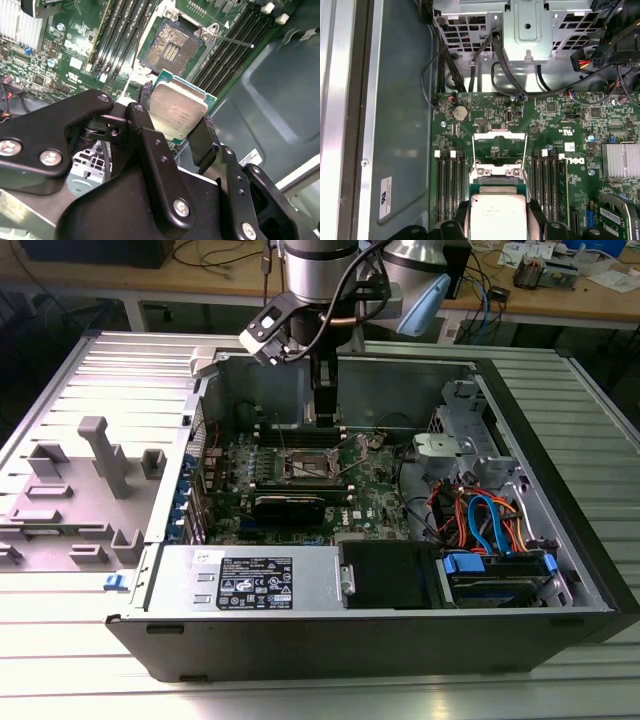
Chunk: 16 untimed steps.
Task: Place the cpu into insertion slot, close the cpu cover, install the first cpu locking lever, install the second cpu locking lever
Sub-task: 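Place the cpu into insertion slot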
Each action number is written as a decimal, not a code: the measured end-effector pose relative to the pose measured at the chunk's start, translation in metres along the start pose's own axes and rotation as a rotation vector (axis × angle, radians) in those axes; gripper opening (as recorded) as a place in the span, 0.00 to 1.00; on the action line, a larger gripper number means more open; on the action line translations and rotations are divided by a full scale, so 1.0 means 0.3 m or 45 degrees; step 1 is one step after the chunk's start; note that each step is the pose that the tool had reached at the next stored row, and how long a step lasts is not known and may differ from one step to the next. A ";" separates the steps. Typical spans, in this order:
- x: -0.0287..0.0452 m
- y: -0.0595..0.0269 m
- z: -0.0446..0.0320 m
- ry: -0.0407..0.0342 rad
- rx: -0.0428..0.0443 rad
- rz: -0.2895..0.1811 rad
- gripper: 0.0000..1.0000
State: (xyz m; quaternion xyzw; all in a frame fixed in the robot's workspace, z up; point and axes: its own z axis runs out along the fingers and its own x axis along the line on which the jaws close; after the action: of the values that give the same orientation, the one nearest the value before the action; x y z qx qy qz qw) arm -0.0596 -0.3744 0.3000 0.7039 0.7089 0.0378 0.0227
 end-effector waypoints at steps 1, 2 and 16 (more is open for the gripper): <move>-0.004 -0.004 0.006 0.0006 0.000 -0.007 0.55; -0.007 -0.007 0.010 0.0012 0.000 -0.009 0.55; -0.007 -0.009 0.016 0.0015 0.000 -0.011 0.55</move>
State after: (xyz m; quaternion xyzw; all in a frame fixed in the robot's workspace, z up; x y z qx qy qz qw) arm -0.0619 -0.3766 0.2948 0.7008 0.7120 0.0382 0.0226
